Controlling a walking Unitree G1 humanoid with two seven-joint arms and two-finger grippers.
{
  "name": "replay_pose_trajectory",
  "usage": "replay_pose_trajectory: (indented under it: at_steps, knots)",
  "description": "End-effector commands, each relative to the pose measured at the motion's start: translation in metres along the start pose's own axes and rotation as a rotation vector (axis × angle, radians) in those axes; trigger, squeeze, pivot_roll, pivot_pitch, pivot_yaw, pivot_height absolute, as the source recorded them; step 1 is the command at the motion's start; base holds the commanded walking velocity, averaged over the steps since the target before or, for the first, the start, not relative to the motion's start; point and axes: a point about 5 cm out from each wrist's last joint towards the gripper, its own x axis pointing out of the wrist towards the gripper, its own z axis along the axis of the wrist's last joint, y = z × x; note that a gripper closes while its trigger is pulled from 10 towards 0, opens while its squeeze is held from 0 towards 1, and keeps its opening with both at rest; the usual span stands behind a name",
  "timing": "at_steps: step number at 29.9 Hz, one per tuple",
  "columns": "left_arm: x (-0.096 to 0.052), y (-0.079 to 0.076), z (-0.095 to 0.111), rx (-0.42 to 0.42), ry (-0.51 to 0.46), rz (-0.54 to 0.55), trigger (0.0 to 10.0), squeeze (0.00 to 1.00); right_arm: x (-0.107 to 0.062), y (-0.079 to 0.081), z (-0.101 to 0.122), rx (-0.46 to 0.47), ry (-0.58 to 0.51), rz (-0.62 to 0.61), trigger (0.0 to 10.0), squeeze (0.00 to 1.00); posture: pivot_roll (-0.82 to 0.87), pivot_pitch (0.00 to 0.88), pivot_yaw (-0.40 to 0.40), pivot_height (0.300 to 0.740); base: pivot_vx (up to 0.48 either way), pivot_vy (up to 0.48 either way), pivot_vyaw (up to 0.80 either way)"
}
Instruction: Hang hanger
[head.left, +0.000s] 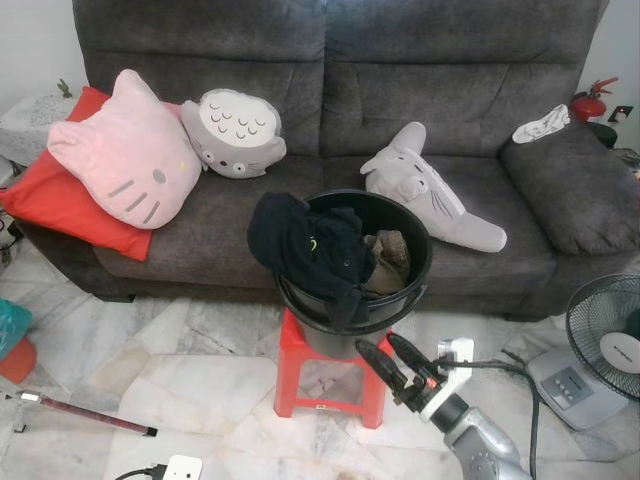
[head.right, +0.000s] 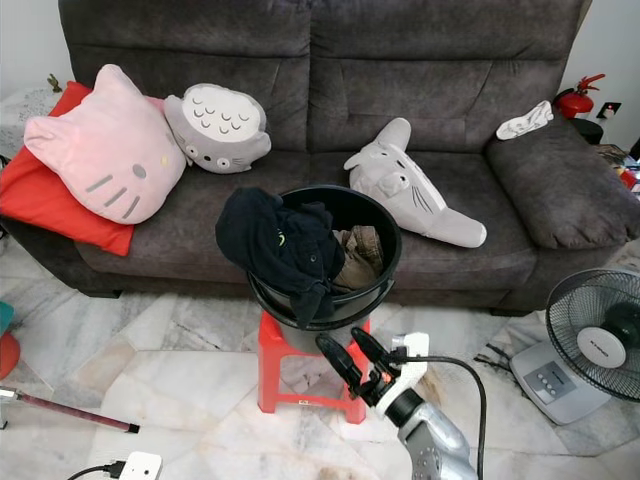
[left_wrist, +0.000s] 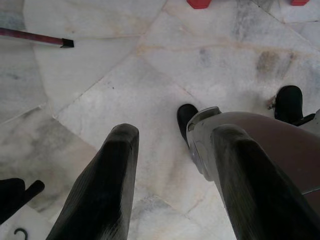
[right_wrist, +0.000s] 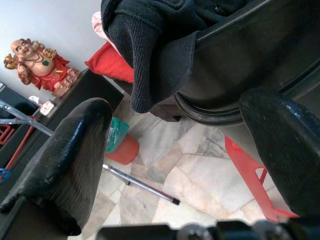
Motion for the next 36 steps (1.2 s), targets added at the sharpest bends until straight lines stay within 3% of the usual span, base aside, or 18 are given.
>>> replay_pose_trajectory:
  at_steps: [1,15,24,28,36]
  knots:
    - [-0.001,-0.001,-0.003,0.020,0.010,-0.002,10.0,0.00,0.004,-0.002,0.008,-0.025,-0.008,-0.016,10.0,0.00,-0.02,0.006,-0.006,0.740,0.000,0.000,0.00]
    - [0.000,0.000,0.000,0.027,0.007,-0.002,10.0,0.00,0.019,-0.003,0.022,0.032,-0.008,0.043,10.0,0.00,-0.02,0.010,0.006,0.740,0.000,0.000,0.00]
    - [0.000,0.000,0.000,0.030,0.012,-0.003,10.0,0.00,0.027,0.001,0.007,0.139,0.070,0.094,10.0,0.00,-0.02,0.022,0.013,0.740,0.000,0.000,0.00]
    - [0.000,-0.001,-0.001,0.033,0.011,-0.002,10.0,0.00,0.031,0.002,0.004,0.139,0.086,0.085,10.0,0.00,-0.02,0.023,0.013,0.740,0.000,0.000,0.00]
    - [0.000,0.002,0.000,0.035,0.007,0.005,10.0,0.00,0.041,0.000,0.017,0.131,0.019,0.061,10.0,0.00,-0.02,0.032,0.020,0.740,0.000,0.000,0.00]
